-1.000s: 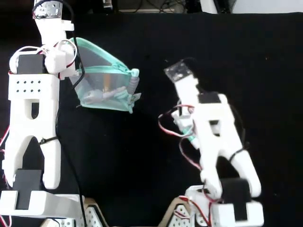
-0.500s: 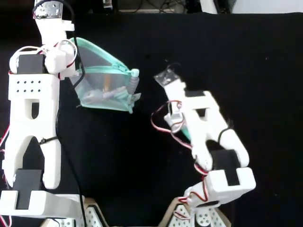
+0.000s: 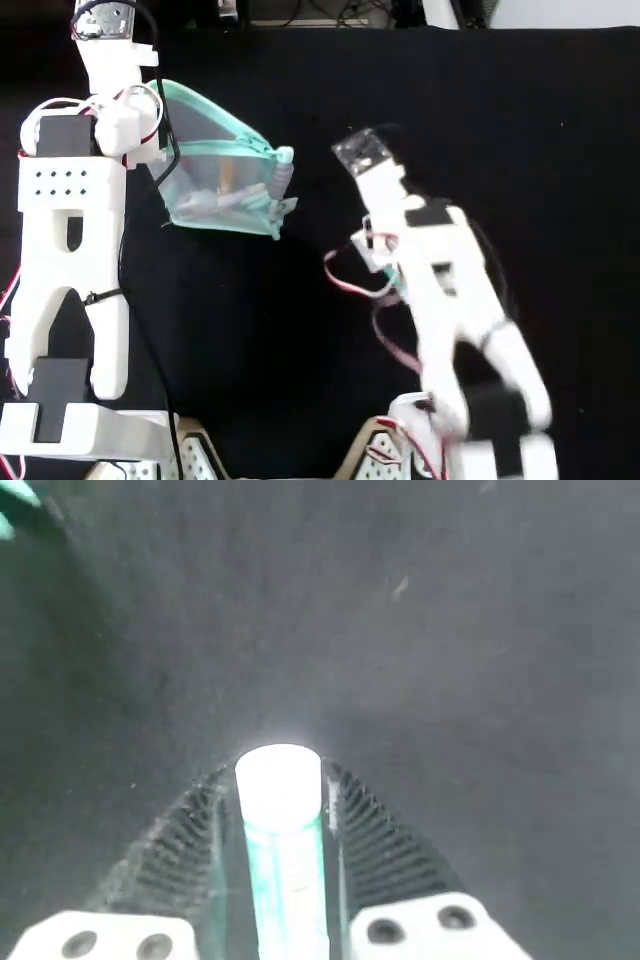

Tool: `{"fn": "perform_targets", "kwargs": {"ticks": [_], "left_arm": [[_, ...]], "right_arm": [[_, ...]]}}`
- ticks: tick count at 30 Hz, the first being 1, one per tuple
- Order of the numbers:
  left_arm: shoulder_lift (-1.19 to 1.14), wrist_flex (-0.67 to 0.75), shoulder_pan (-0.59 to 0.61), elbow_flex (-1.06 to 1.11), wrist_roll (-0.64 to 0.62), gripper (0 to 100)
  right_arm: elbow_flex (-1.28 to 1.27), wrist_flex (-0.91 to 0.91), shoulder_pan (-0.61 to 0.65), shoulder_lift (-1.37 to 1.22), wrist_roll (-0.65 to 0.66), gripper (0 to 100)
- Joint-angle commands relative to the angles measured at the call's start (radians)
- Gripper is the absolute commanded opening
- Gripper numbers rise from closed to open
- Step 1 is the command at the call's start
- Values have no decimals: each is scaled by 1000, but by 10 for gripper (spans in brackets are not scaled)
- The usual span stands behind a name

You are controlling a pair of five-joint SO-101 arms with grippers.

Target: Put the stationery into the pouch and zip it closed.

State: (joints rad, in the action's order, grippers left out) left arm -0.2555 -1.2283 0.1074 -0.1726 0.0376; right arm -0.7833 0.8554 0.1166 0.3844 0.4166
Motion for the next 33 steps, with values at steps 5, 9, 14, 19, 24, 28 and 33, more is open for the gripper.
{"fn": "perform_targets", "kwargs": {"ticks": [5,9,14,19,24,28,33], "left_arm": [[-155,26,5,231,26,30],[-155,26,5,234,25,30],[-155,26,5,236,23,30],[-155,26,5,236,23,30],[-155,26,5,236,26,30],[-155,26,5,236,26,30],[-155,26,5,237,26,30]], "right_arm": [[53,117,178,656,-61,12],[110,8,351,809,-112,12],[111,-327,456,786,-114,12],[117,-746,493,653,-87,13],[194,-824,542,438,-95,13],[294,-825,532,318,-112,12],[352,-827,520,226,-344,12]]}}
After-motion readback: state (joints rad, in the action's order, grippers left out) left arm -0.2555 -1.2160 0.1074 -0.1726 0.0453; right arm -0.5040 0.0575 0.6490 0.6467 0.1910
